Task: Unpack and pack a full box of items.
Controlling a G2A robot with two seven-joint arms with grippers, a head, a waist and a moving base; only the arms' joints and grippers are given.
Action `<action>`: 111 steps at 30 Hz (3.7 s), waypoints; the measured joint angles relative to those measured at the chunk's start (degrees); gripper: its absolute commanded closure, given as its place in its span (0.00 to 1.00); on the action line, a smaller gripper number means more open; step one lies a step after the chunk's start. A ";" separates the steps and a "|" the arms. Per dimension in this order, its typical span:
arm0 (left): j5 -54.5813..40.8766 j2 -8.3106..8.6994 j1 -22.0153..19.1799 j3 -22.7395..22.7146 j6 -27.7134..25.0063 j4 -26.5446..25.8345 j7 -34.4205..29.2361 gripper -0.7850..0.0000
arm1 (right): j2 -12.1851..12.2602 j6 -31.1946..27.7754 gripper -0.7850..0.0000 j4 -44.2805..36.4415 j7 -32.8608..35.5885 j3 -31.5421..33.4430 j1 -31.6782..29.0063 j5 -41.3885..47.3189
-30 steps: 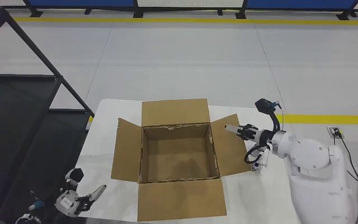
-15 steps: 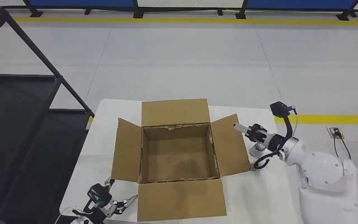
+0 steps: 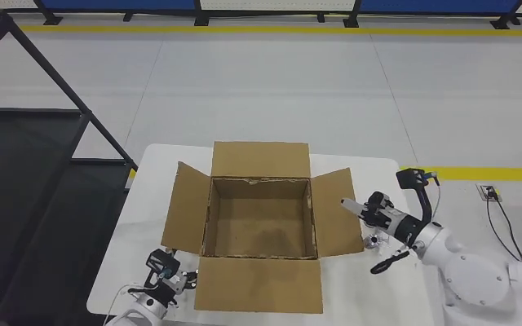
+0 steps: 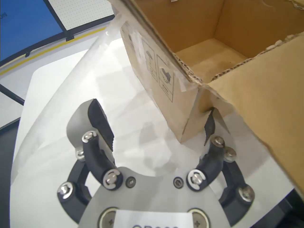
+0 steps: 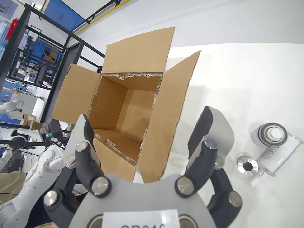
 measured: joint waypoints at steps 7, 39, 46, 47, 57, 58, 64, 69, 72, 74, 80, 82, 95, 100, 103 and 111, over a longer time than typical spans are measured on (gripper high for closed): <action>-2.83 0.06 -1.22 -0.21 1.91 0.04 -1.55 0.00 | 0.52 3.41 0.00 -5.59 -0.65 -1.28 -3.13 -5.69; -33.75 3.02 6.15 -20.78 -13.08 -11.55 -10.36 0.00 | 2.69 21.07 0.00 7.71 6.79 1.75 -2.74 -33.49; -33.63 3.01 6.14 -20.74 -13.10 -11.47 -10.24 0.00 | 2.72 20.09 0.00 8.51 6.18 0.77 -2.94 -34.51; -33.63 3.01 6.14 -20.74 -13.10 -11.47 -10.24 0.00 | 2.75 19.39 0.00 9.39 6.07 -0.21 -2.75 -35.74; -33.63 3.01 6.14 -20.74 -13.10 -11.47 -10.24 0.00 | 2.72 17.11 0.00 19.25 10.63 -8.16 4.58 -44.08; -33.63 3.01 6.14 -20.74 -13.10 -11.47 -10.24 0.00 | 2.66 17.28 0.00 20.24 10.84 -8.69 5.30 -44.36; -33.63 3.01 6.14 -20.74 -13.10 -11.47 -10.24 0.00 | 2.27 19.01 0.19 25.30 10.70 -11.51 8.80 -46.47; -33.63 3.01 6.14 -20.74 -13.10 -11.47 -10.24 0.00 | 1.97 20.83 0.28 29.18 10.67 -13.11 11.34 -48.40; -33.63 3.01 6.14 -20.74 -13.10 -11.47 -10.24 0.00 | 1.77 21.25 0.33 31.07 10.45 -13.85 12.55 -48.61; -33.63 3.01 6.14 -20.74 -13.10 -11.47 -10.24 0.00 | 1.65 21.25 0.34 32.10 10.28 -14.21 13.16 -48.47; -33.63 3.01 6.14 -20.74 -13.10 -11.47 -10.24 0.00 | 1.30 21.24 0.43 34.47 9.90 -15.41 14.52 -48.39; -33.63 3.01 6.14 -20.74 -13.10 -11.47 -10.24 0.00 | 1.18 21.34 0.51 35.50 9.99 -15.85 15.12 -48.63; -33.63 3.01 6.14 -20.74 -13.10 -11.47 -10.24 0.00 | 0.96 18.34 0.59 40.45 9.91 -14.98 17.46 -45.08; -33.63 3.01 6.14 -20.74 -13.10 -11.47 -10.24 0.00 | 1.06 17.45 0.97 41.73 9.73 -13.97 17.98 -43.72; -33.63 3.01 6.14 -20.74 -13.10 -11.47 -10.24 0.00 | 1.23 16.75 1.00 41.64 9.14 -12.64 17.84 -42.16; -33.63 3.01 6.14 -20.74 -13.10 -11.47 -10.24 0.00 | 2.44 17.01 1.00 31.84 8.33 -4.11 13.19 -37.34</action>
